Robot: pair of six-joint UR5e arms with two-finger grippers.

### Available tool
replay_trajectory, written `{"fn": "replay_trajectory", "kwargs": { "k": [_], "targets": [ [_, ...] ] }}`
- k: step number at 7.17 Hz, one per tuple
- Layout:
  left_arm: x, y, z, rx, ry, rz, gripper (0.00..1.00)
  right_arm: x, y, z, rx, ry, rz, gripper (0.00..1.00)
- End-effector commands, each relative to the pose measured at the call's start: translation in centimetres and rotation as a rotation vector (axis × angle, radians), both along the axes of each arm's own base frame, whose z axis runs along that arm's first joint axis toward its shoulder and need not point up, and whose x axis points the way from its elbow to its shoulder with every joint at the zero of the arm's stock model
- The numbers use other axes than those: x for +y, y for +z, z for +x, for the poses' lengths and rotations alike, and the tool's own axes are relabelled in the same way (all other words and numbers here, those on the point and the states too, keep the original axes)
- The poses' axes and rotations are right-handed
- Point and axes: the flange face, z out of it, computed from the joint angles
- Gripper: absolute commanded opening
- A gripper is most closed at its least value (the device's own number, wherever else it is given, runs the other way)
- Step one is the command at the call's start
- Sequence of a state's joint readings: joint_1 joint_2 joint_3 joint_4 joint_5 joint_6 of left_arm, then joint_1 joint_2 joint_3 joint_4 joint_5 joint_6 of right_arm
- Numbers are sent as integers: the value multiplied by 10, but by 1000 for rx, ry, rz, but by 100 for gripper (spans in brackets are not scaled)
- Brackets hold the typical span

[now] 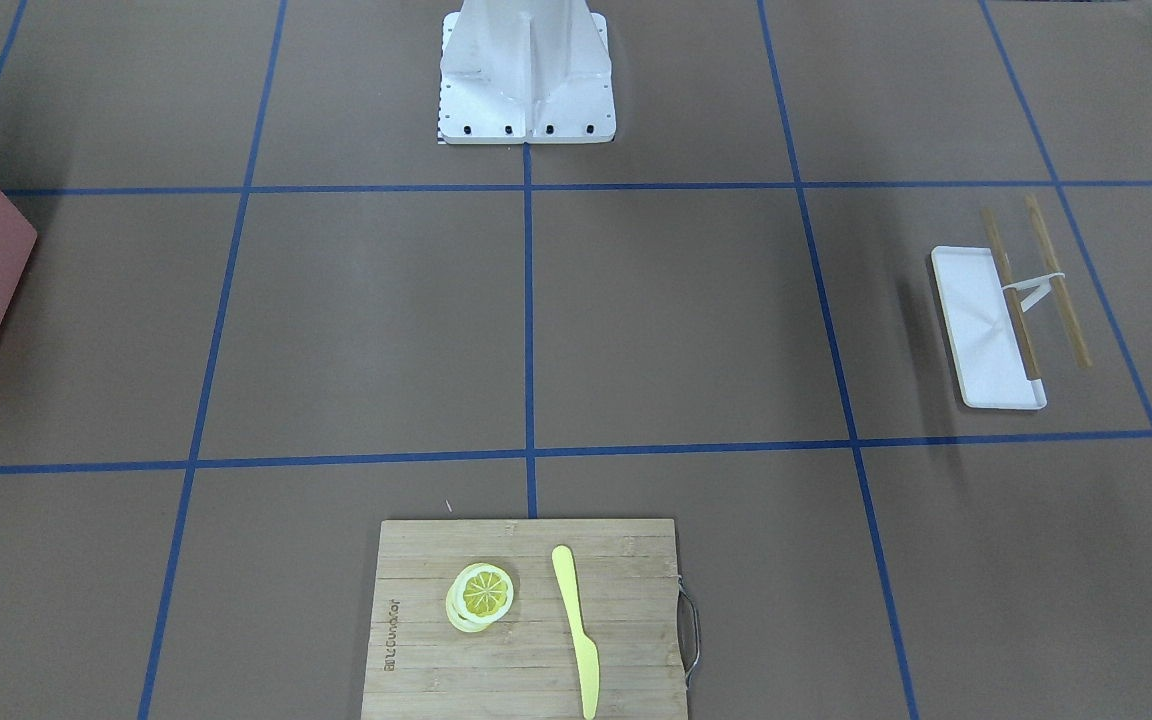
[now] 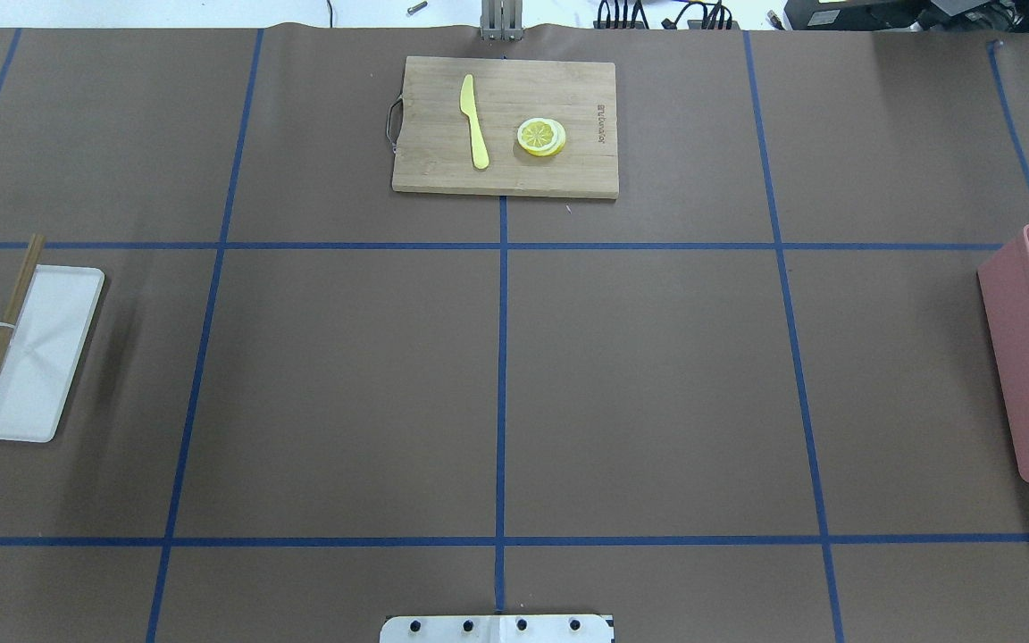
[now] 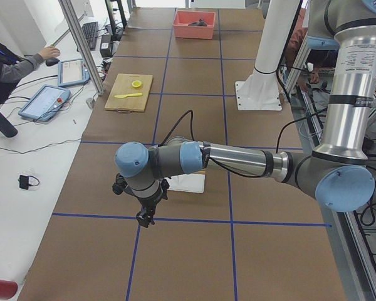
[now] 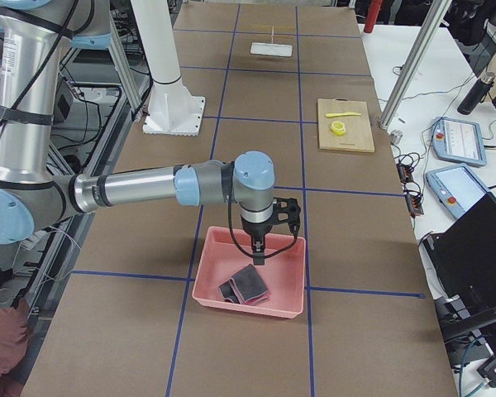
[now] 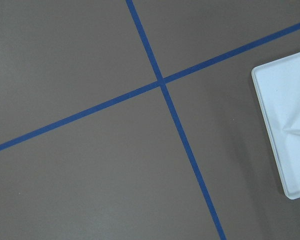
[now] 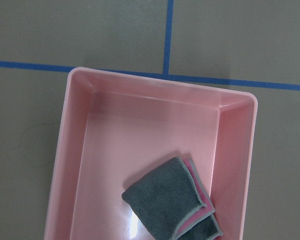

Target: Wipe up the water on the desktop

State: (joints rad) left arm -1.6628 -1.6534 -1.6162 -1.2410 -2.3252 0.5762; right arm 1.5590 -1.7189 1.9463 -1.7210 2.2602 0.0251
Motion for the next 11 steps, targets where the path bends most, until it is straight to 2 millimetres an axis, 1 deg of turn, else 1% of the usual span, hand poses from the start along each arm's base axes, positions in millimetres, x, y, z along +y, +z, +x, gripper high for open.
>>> {"fn": "replay_trajectory", "kwargs": {
  "k": [1, 2, 3, 4, 5, 6, 8, 9, 11],
  "targets": [
    [10, 12, 1, 2, -3, -25, 99, -6, -10, 11, 1, 16, -54, 100],
    [7, 19, 1, -1, -2, -8, 99, -1, -6, 11, 1, 16, -63, 100],
    [5, 42, 0, -6, -4, 39, 99, 2, -5, 11, -2, 16, -64, 100],
    [17, 60, 2, -8, -7, 64, 99, 7, -2, 11, -4, 16, -74, 100],
    [15, 45, 2, -20, -93, 8, 99, 9, -1, 11, -2, 16, -75, 100],
    [13, 40, 3, -24, -202, -85, 99, 9, -2, 11, -2, 16, -74, 100],
    [14, 40, 5, -8, -313, -208, 99, 14, -1, 11, -2, 16, -78, 100],
    [14, 36, 6, 17, -361, -249, 99, 14, 0, 11, -2, 16, -78, 100],
    [13, 37, 8, 15, -356, -247, 99, 17, -15, 10, -11, 15, -51, 100]
  ]
}}
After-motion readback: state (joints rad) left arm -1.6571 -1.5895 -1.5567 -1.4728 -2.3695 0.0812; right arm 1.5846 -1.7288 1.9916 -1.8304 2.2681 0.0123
